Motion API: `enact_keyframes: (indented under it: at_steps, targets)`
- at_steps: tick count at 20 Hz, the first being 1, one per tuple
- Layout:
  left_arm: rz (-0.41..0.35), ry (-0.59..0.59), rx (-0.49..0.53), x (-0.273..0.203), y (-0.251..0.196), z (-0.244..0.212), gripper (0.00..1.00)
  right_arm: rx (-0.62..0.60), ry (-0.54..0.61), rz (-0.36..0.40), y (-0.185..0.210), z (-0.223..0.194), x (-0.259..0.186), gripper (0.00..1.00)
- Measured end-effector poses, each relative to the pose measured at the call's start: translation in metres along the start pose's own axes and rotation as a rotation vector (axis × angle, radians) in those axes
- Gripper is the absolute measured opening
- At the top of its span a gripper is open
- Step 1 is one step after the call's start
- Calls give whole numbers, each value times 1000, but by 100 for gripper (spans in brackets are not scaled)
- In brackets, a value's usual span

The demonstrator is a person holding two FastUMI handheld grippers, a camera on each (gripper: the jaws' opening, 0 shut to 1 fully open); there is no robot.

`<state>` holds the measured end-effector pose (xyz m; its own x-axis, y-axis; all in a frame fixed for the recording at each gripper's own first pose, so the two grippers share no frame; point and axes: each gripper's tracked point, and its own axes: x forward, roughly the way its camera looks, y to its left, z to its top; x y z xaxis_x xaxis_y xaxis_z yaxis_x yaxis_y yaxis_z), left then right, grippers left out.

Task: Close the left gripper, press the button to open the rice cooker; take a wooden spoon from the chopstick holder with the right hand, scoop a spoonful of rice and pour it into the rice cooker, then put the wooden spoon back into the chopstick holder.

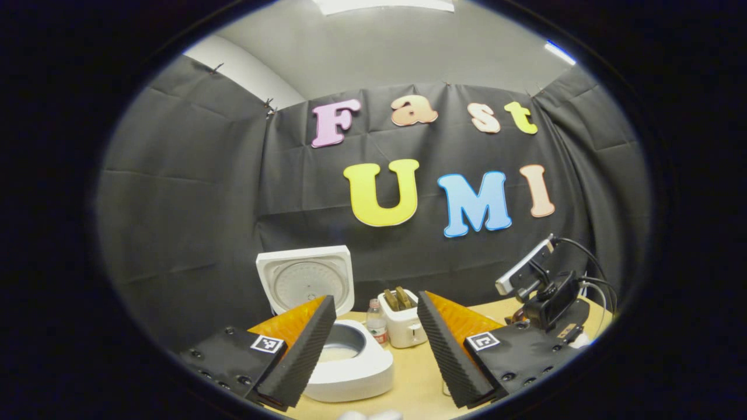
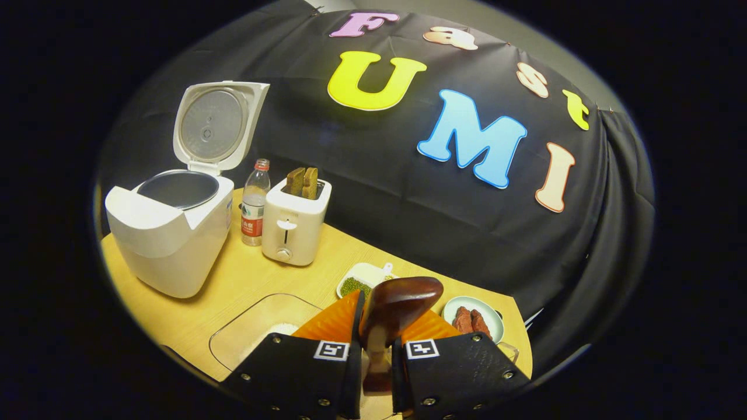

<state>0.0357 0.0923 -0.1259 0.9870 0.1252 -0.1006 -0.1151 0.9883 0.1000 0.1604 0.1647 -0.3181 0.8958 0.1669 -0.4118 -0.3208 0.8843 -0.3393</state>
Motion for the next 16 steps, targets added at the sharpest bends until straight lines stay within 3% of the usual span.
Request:
enact_keyframes:
  at_steps: [8, 16]
  targets:
    - [4, 15, 13, 7, 7, -7, 99, 29, 92, 7, 23, -44, 15, 21]
    - [11, 34, 27, 8, 15, -14, 98, 246, 129, 60, 47, -42, 20, 21]
